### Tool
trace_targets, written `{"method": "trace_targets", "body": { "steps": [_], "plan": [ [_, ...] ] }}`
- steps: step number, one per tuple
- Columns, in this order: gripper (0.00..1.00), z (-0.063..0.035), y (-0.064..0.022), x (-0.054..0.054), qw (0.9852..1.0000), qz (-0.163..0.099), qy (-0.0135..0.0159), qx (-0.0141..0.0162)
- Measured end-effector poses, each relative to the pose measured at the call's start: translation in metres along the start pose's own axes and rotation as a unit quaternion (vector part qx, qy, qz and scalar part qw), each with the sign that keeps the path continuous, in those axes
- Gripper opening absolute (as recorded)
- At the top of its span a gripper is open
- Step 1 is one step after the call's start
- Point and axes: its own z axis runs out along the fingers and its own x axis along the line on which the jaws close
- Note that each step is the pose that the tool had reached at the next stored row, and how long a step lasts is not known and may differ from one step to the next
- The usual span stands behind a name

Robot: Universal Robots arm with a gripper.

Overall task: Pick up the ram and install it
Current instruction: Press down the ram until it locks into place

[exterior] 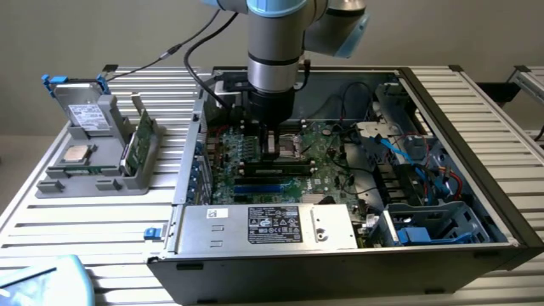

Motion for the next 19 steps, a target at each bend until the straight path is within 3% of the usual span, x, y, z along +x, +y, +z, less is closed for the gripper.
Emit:
{"method": "trace_targets", "body": {
  "steps": [10, 12, 17, 19],
  "plan": [
    [0.11, 0.0039, -0.0002, 0.000, 1.0000, 0.000, -0.0004, 0.0007],
    [0.11, 0.0017, -0.0002, -0.001, 1.0000, 0.000, -0.0014, 0.0013],
    [0.11, -0.0069, -0.0004, 0.001, 1.0000, 0.000, -0.0004, 0.0006],
    [0.11, -0.0075, -0.0028, 0.001, 1.0000, 0.000, -0.0017, 0.0007]
  ]
}}
